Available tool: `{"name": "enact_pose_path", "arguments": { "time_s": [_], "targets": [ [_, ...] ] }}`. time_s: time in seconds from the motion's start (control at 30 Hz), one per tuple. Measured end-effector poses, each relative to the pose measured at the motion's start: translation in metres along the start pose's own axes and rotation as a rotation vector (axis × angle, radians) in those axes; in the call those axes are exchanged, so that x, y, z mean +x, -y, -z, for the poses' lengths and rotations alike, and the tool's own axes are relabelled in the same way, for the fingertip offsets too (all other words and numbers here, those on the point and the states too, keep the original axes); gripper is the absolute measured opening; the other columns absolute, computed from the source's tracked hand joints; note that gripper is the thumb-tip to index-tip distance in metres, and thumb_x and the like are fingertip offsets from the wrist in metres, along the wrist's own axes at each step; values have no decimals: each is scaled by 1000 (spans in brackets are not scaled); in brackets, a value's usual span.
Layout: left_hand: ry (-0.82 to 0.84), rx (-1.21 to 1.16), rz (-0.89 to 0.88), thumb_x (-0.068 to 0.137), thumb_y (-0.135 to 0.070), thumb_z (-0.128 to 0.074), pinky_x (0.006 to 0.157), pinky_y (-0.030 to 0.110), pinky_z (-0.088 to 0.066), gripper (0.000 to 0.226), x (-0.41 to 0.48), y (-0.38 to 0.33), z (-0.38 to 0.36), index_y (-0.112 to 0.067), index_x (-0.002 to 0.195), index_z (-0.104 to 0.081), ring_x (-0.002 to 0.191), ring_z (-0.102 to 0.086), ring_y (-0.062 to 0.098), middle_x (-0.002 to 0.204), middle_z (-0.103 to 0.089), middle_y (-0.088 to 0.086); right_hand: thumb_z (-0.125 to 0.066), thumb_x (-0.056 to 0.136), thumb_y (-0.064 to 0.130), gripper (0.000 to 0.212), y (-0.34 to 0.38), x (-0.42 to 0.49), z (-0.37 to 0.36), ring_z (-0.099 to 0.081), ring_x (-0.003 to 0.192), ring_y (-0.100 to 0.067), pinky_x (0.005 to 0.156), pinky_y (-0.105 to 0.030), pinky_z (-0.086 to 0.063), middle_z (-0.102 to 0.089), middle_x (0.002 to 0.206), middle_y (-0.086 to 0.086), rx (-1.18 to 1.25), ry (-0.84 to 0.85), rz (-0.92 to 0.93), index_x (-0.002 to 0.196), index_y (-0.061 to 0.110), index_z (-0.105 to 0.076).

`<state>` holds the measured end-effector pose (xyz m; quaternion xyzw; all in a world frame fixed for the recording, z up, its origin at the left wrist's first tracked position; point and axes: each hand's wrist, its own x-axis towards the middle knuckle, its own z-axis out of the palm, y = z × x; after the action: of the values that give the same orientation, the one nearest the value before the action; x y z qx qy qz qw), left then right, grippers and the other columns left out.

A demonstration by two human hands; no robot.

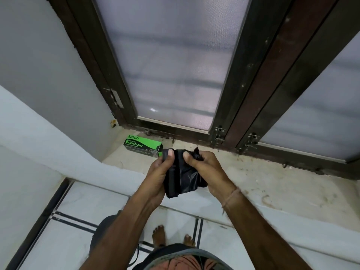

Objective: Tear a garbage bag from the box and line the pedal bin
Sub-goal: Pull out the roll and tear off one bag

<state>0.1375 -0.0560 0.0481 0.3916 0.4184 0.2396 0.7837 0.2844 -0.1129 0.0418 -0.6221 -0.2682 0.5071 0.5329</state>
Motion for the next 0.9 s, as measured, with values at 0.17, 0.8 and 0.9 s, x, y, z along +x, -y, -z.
{"name": "enact_pose_path", "arguments": {
  "time_s": [0.17, 0.8, 0.9],
  "targets": [
    [-6, -5, 20, 105, -55, -39, 110, 48, -48, 61, 0, 4, 1, -9, 136, -65, 127, -65, 31, 132, -71, 15, -54, 108, 20, 21, -5, 5, 7, -72, 98, -19, 75, -23, -58, -78, 106, -8, 99, -138, -53, 111, 8, -71],
    [-21, -28, 45, 103, -61, -29, 99, 41, -51, 66, -6, 13, -1, -15, 134, -65, 122, -68, 26, 130, -73, 11, -55, 108, 22, 20, -5, -6, 9, -68, 80, -18, 60, -20, -52, -74, 94, -8, 45, -188, -72, 110, 7, -69],
    [-7, -40, 51, 103, -63, -27, 106, 42, -49, 66, -9, 15, -3, -19, 129, -69, 123, -68, 23, 129, -74, 7, -51, 109, 15, 20, -6, -7, 6, -64, 76, -14, 57, -17, -49, -71, 89, -3, 20, -200, -56, 110, 5, -68]
  ]
}}
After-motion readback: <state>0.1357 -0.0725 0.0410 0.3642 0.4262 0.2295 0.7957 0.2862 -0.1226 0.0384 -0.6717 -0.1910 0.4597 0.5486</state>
